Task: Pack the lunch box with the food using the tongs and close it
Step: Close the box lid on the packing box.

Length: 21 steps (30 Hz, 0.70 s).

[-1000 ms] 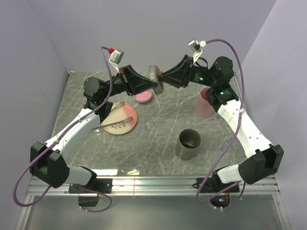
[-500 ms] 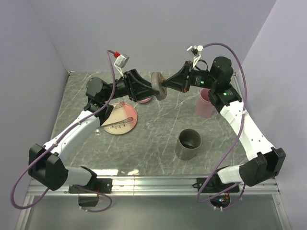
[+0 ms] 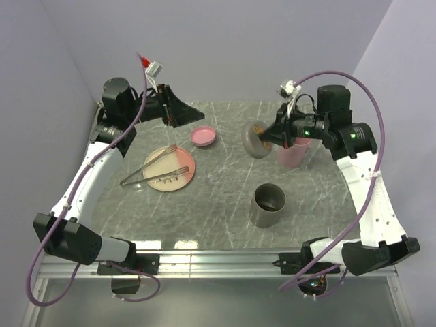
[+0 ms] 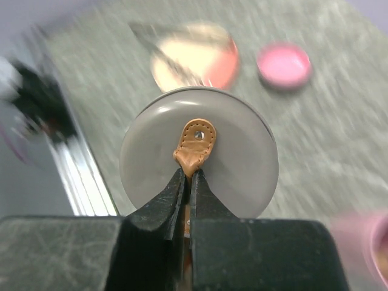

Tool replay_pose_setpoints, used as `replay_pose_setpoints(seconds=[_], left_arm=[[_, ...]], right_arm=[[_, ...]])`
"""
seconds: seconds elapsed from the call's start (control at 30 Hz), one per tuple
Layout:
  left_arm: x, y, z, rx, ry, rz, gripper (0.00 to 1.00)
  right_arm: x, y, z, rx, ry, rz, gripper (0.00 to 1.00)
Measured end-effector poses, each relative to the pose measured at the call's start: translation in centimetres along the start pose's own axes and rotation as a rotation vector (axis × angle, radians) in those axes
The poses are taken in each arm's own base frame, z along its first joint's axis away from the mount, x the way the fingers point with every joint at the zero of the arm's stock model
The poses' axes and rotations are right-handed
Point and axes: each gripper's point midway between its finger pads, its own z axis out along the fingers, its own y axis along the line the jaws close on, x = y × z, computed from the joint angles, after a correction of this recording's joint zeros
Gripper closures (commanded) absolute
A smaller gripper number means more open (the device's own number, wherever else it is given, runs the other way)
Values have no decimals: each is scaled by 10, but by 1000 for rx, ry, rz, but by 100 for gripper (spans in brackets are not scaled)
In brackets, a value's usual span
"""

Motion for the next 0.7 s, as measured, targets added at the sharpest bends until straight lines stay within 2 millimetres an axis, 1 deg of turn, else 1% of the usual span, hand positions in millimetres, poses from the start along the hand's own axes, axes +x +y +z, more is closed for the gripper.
replay_pose_setpoints(seconds=[0.03, 0.1, 0.17, 0.27, 0.37, 0.47, 0.6, 0.7], left_arm=[[2, 5, -3, -28, 15, 6, 1], [8, 15, -6, -80, 38, 20, 1], [19, 28, -10, -144, 69, 27, 1], [35, 43, -20, -231, 114, 54, 1], [45, 46, -34, -294, 146, 109, 1], [54, 44, -46, -326, 178, 168, 1], [67, 49, -58, -364, 235, 206, 1], [81, 59, -64, -388, 272, 196, 1]], right_arm=[[7, -2, -4, 22, 34, -18, 100], [28, -6, -14, 71, 128, -48, 100], [53, -11, -24, 115, 232, -59, 100], [80, -15, -38, 154, 363, -74, 100], [94, -19, -48, 181, 439, -96, 100], [105, -21, -52, 197, 489, -119, 100], [123, -10, -49, 159, 547, -125, 100], [139, -1, -44, 116, 594, -118, 100]])
